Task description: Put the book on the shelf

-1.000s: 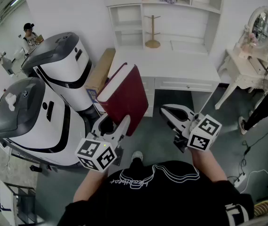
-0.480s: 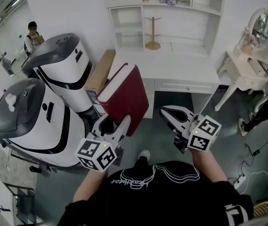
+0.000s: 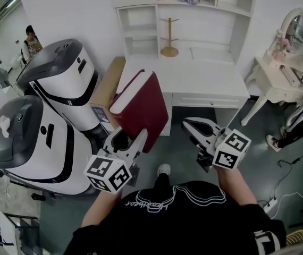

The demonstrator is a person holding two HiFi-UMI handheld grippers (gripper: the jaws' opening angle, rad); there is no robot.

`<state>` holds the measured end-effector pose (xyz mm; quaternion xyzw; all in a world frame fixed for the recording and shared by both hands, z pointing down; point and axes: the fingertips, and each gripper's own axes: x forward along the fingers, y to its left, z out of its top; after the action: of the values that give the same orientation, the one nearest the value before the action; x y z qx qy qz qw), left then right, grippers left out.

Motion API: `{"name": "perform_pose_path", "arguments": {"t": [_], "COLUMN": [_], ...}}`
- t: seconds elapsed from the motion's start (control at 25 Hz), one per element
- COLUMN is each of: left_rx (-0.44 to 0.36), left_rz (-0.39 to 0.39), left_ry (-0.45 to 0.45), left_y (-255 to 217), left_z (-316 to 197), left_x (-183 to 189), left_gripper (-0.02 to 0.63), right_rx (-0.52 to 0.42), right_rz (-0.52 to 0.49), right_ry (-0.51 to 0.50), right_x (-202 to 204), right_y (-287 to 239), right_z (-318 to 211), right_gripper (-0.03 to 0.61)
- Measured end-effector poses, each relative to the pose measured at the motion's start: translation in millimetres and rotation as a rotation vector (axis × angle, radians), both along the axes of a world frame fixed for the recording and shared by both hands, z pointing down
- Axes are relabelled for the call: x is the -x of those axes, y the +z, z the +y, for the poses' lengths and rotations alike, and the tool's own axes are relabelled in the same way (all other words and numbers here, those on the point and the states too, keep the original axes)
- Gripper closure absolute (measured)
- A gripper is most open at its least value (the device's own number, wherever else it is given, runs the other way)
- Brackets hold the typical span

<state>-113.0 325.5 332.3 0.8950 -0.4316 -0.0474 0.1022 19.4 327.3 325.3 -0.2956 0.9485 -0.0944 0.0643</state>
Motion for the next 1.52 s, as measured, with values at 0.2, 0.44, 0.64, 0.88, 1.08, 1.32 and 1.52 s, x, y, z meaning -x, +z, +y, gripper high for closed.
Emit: {"name": "perform_pose_path", "arguments": {"t": [0.2, 0.44, 0.64, 0.88, 1.08, 1.32, 1.52], "left_rx": [0.012, 0.030, 0.055, 0.052, -0.002, -0.011, -0.012], "left_rz": [0.002, -0.001, 0.002, 0.013, -0.025, -0.010, -0.009], "left_ry": [0.020, 0.039, 0.045, 0.046, 0.033, 0.033, 0.016], "left_y": [2.7, 2.8, 4.5, 3.9, -7.3, -13.4, -11.8], "left_z": [-60.1, -142.3, -213.9, -287.7, -326.1, -358.5, -378.4], "left_x": [-4.5, -12.6, -15.3, -10.7, -6.7, -4.4, -0.9], "left_gripper": [0.403, 0.403, 0.403, 0.403, 0.403, 0.403, 0.403], "right_rx": [0.022, 0.051, 0.094, 0.081, 0.031, 0.016, 0.022], "right_rz": [0.000, -0.013, -0.023, 0.009, 0.017, 0.014, 0.020], "right_ry": [0.026, 0.046, 0.064, 0.073, 0.090, 0.102, 0.089], "right_x": [-5.0, -12.1, -15.5, -11.7, -9.9, -10.0, -7.4], "right_y": [6.6, 11.0, 17.0, 9.8, -5.5, -7.9, -5.1], "right_z": [-57.8, -137.0, -205.5, -273.8, -307.1, -331.6, -350.2], "right_gripper": [0.572, 0.572, 0.572, 0.572, 0.572, 0.572, 0.572]}}
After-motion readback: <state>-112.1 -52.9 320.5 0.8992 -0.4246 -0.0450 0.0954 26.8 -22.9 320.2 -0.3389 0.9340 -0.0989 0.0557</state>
